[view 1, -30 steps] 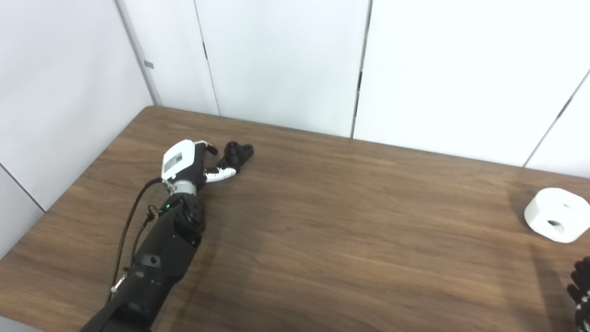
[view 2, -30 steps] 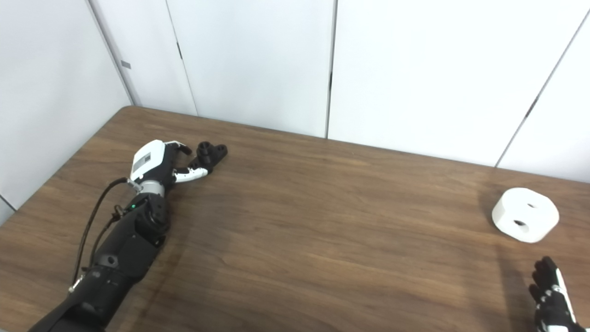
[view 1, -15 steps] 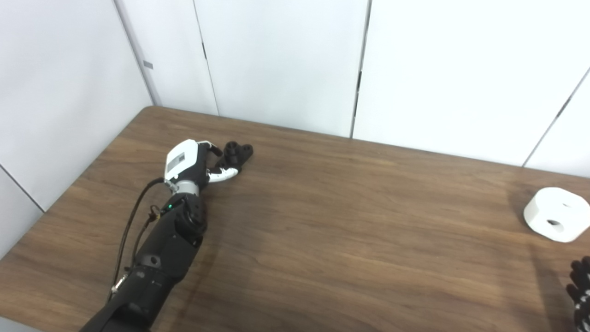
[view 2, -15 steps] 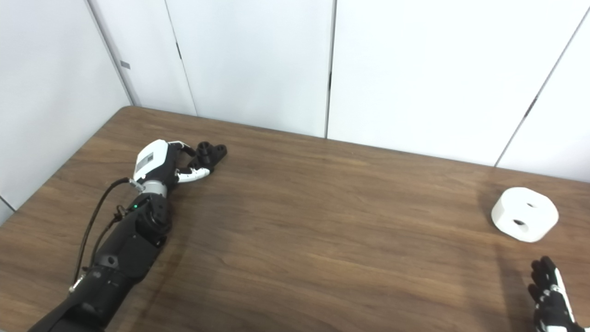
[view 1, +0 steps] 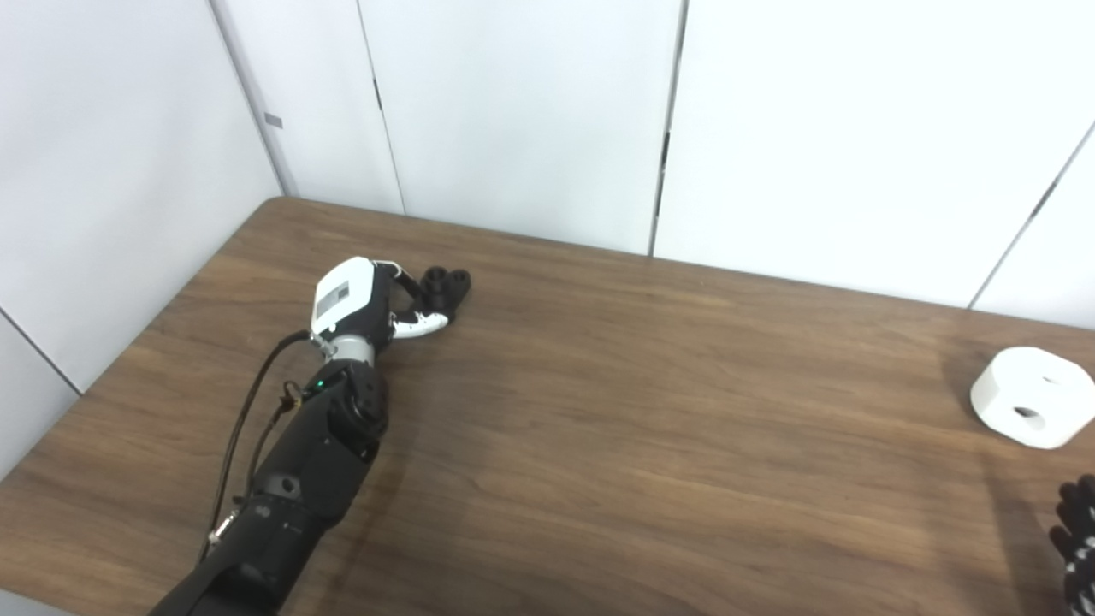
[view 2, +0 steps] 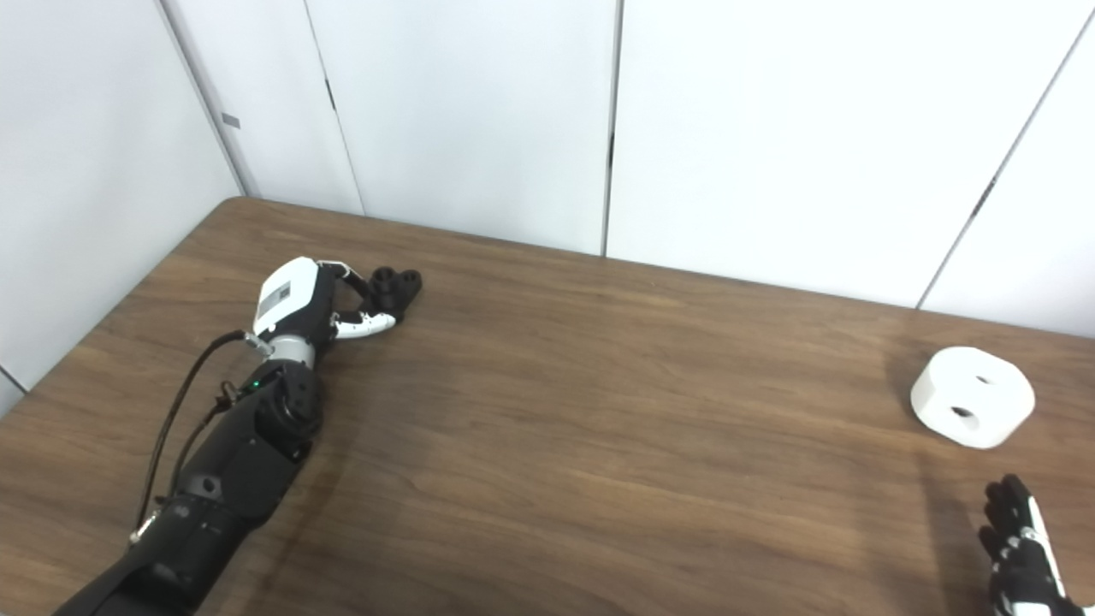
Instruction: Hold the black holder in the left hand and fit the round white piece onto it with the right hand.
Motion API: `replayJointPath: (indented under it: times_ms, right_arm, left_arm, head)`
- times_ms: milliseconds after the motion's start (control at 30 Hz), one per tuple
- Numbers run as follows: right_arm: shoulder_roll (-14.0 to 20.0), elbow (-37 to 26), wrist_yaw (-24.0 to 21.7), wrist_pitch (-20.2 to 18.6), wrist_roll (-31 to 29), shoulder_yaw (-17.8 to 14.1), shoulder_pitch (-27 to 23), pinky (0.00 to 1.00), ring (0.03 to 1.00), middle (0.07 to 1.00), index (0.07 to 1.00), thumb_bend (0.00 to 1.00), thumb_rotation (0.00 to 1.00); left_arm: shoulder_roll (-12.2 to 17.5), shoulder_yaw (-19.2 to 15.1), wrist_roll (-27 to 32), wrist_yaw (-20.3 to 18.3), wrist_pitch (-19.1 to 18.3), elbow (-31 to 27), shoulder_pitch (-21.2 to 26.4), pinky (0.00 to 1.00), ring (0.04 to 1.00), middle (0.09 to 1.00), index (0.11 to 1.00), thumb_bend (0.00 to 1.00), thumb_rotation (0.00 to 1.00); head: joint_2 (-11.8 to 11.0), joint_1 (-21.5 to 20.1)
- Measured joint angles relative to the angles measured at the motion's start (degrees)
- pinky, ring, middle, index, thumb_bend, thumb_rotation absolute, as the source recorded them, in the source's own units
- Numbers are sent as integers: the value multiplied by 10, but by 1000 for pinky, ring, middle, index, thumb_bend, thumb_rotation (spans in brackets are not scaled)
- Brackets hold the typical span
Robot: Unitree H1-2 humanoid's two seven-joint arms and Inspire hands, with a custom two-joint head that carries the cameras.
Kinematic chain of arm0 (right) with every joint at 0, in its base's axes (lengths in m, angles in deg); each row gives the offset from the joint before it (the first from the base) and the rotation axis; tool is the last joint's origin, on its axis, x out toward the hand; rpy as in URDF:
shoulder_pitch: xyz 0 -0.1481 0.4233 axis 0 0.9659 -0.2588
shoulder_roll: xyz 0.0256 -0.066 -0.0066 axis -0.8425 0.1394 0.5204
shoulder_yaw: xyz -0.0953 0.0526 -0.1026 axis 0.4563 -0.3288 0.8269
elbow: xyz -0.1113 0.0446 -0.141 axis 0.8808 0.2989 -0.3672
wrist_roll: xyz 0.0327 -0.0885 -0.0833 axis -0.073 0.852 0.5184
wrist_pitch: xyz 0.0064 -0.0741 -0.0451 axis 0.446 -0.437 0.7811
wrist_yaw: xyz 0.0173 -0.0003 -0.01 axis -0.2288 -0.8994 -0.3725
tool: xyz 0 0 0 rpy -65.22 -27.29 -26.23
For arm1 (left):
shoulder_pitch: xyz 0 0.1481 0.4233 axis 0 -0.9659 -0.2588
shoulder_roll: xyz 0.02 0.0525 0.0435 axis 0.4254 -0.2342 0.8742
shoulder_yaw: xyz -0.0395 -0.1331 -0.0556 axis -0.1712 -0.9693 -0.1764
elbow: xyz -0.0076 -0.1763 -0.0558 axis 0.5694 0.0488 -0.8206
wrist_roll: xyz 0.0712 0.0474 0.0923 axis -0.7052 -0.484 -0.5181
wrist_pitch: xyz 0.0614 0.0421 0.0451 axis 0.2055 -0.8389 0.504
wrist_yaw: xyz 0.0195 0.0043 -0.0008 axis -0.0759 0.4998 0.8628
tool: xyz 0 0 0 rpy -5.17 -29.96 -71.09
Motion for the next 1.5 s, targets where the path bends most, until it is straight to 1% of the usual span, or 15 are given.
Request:
replayJointPath:
  times_ms: [233,367,433,500,633,767,933,1100,1200,1267,1400,1500]
  right_arm:
    - [0,0,0,0,0,0,0,1000,1000,995,1000,587,1000]
    - [0,0,0,0,1,1,0,1000,1000,997,1000,574,1000]
    - [0,-1,0,-1,2,2,0,1000,1000,996,1000,558,1000]
    - [0,-2,0,-3,5,3,0,1000,1000,995,1000,559,1000]
    - [-1,-2,1,-3,8,4,0,1000,1000,1000,1000,552,1000]
    - [-3,-3,2,-3,13,4,0,1000,1000,995,1000,553,1000]
    - [-8,-8,2,-7,19,5,2,1000,1000,991,1000,567,1000]
    - [-13,-12,3,-14,19,8,3,1000,1000,992,1000,565,1000]
    - [-16,-16,4,-15,23,10,5,1000,1000,990,1000,541,1000]
    - [-19,-22,5,-20,28,15,8,1000,1000,994,1000,533,1000]
    - [-20,-24,6,-22,35,20,8,1000,1000,993,1000,520,1000]
    - [-21,-27,8,-23,41,22,10,1000,1000,987,1000,510,1000]
  left_arm:
    - [0,5,0,10,18,6,-2,931,866,757,487,516,57]
    - [1,4,1,10,22,5,-4,935,878,766,487,514,56]
    - [2,4,8,2,33,-4,-11,934,889,784,487,513,55]
    - [4,4,20,-8,43,-24,-25,904,885,788,488,512,56]
    - [4,5,25,-18,64,-55,-52,841,874,787,488,514,53]
    - [4,7,25,-31,67,-104,-83,829,886,807,488,513,54]
    - [0,17,29,-66,67,-175,-122,825,902,823,490,511,54]
    - [-8,46,38,-99,81,-235,-154,824,905,834,491,510,54]
    - [-21,60,40,-117,81,-272,-174,873,904,834,490,511,52]
    - [-30,68,44,-131,83,-292,-187,883,911,840,490,510,51]
    - [-46,85,48,-157,83,-332,-205,843,911,842,489,511,50]
    - [-53,101,48,-176,82,-357,-220,843,926,854,490,509,50]
  head:
    - [3,-3]
    - [4,-11]
    - [6,-15]
    - [6,-16]
    - [9,-22]
    - [12,-28]
    - [19,-38]
    - [26,-49]
    - [31,-61]
    - [33,-64]
    - [40,-77]
    - [47,-89]
